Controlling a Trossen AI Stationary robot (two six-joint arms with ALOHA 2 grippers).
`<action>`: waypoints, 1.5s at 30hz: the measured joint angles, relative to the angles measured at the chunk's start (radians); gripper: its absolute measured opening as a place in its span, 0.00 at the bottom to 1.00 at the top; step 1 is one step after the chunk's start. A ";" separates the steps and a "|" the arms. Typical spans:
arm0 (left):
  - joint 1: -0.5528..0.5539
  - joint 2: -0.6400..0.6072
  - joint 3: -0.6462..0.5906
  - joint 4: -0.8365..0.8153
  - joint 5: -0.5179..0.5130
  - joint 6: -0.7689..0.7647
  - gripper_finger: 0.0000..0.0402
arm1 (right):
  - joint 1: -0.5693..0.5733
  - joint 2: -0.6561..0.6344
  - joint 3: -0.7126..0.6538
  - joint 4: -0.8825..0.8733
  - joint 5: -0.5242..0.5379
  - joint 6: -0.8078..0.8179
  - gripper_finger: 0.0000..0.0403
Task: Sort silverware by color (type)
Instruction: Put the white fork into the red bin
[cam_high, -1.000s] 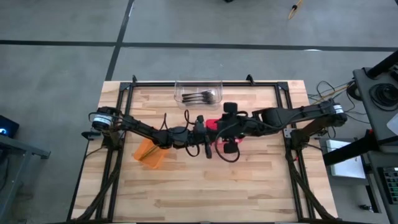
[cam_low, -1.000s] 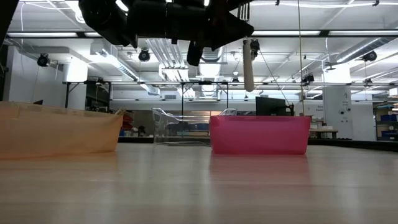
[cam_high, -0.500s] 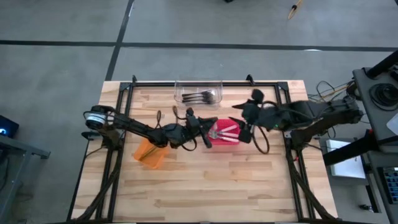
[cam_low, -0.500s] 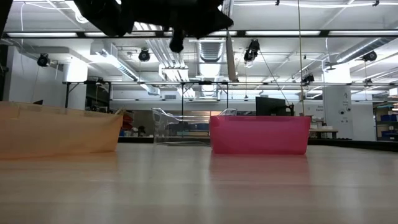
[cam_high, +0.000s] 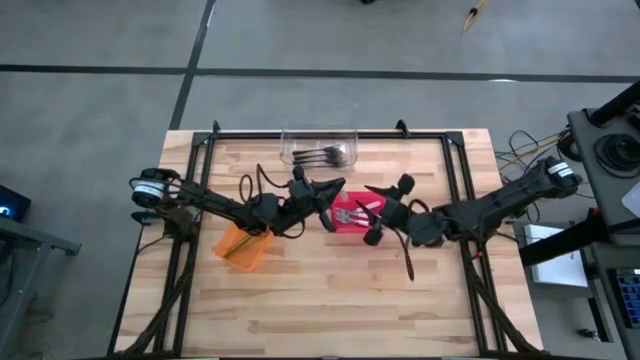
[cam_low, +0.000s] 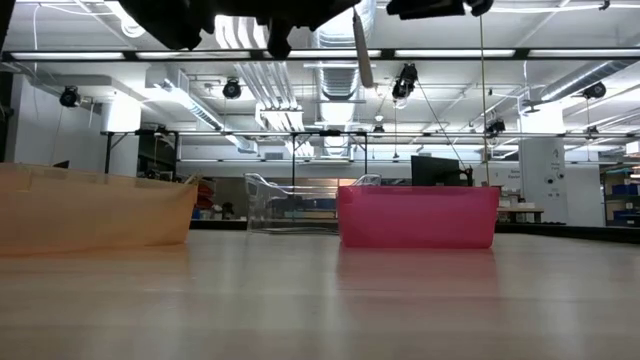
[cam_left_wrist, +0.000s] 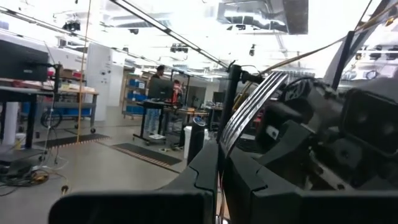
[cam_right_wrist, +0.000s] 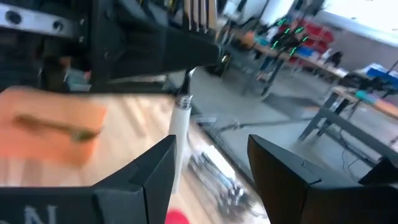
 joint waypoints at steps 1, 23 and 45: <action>-0.001 0.000 0.000 0.003 0.004 0.000 0.00 | -0.005 0.011 -0.018 0.079 0.005 -0.028 0.47; -0.002 0.000 -0.005 -0.005 0.053 -0.031 0.00 | -0.084 0.247 0.042 0.389 0.029 -0.117 0.45; 0.001 -0.039 -0.009 -0.206 0.133 -0.032 0.13 | -0.089 0.150 0.043 0.188 -0.022 -0.054 0.09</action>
